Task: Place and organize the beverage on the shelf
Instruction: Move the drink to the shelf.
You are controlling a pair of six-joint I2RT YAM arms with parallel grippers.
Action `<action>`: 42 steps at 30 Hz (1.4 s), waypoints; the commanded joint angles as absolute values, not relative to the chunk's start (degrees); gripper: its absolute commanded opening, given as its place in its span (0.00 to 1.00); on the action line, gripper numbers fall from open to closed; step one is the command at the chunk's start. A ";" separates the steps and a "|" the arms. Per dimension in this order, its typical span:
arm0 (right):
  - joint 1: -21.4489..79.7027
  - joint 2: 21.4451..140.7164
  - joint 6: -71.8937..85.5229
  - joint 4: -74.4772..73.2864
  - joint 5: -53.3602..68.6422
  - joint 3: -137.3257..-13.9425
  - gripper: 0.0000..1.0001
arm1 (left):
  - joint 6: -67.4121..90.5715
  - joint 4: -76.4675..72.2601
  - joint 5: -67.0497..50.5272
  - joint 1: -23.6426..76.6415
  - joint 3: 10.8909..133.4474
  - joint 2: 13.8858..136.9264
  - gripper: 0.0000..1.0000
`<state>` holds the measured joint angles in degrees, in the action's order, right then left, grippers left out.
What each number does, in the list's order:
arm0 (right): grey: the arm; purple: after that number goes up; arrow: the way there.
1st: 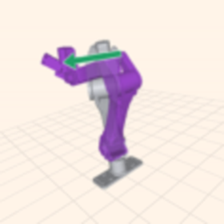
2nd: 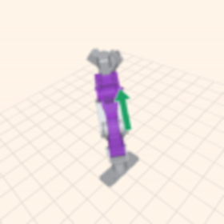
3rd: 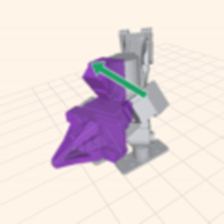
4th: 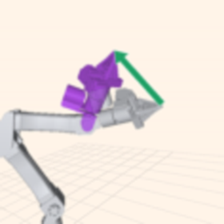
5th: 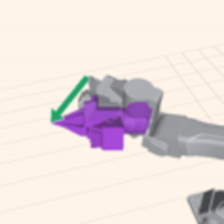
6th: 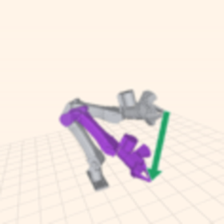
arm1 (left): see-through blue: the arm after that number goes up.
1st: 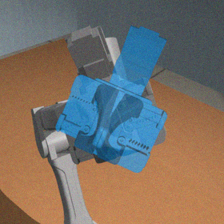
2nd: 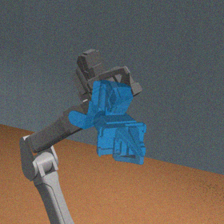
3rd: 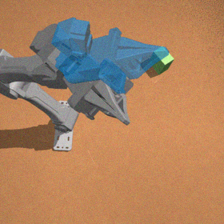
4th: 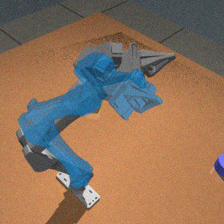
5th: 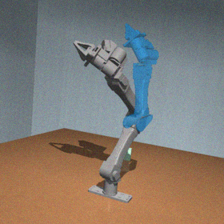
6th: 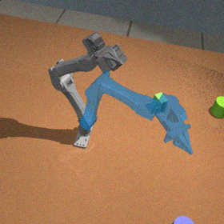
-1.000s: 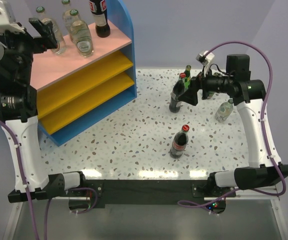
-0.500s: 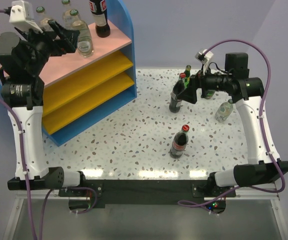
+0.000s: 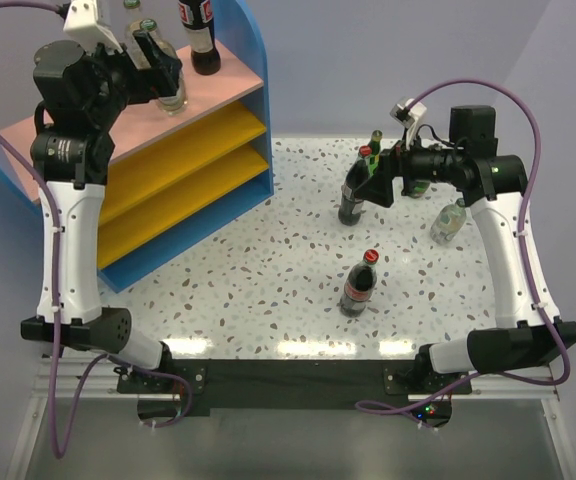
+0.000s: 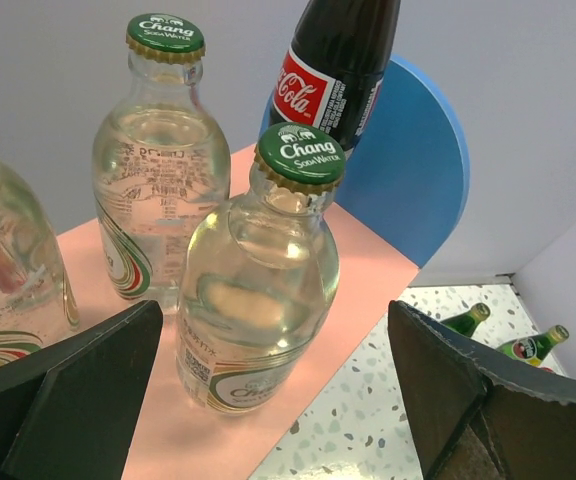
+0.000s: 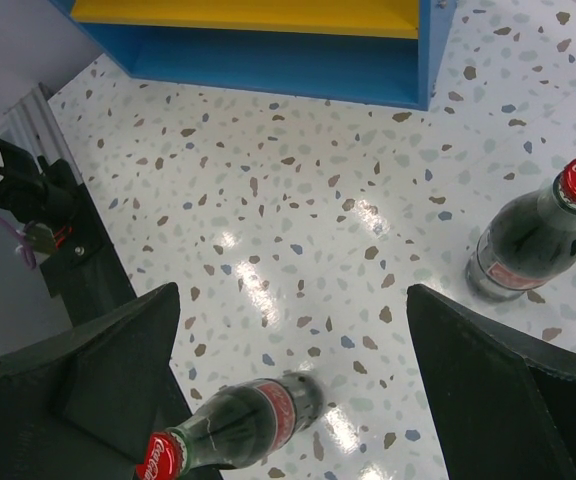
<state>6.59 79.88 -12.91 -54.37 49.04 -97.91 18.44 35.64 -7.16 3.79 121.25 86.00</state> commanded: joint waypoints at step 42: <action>6.59 79.72 -11.34 -51.68 49.66 -97.03 0.99 | 7.91 36.39 8.17 7.38 124.54 83.15 0.38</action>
